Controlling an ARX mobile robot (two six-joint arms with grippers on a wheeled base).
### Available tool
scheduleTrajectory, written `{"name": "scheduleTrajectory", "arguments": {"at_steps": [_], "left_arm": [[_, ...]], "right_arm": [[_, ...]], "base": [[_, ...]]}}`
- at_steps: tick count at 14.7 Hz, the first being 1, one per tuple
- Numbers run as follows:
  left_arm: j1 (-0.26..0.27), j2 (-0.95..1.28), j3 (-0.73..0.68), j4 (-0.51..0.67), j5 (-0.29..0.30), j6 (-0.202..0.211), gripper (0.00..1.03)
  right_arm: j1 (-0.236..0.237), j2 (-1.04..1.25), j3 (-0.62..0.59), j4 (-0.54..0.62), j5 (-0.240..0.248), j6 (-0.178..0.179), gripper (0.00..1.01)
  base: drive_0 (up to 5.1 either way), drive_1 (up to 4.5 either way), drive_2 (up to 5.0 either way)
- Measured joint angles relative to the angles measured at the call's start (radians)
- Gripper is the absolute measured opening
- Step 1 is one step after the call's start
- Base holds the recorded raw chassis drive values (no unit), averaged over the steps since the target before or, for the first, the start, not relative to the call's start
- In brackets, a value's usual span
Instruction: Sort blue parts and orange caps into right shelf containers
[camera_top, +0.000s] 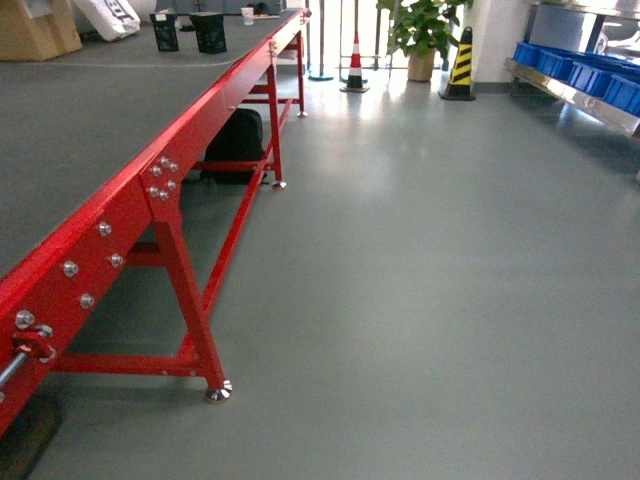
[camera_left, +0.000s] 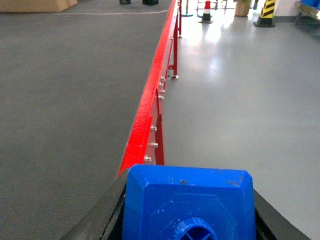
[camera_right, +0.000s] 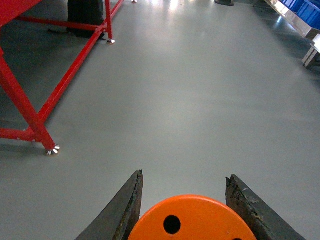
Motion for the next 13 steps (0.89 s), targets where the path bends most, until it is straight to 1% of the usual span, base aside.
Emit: {"name": "scheduleTrajectory", "arguments": {"at_steps": [4, 13], "left_arm": [[0.000, 0.000, 0.000, 0.004, 0.000, 0.000, 0.45], [0.000, 0.000, 0.000, 0.003, 0.000, 0.000, 0.45]], "right_arm": [[0.000, 0.000, 0.000, 0.001, 0.000, 0.000, 0.43], [0.000, 0.000, 0.000, 0.003, 0.000, 0.000, 0.43]], "base": [[4.9, -3.44, -1.2], [5.0, -2.45, -2.4]]}}
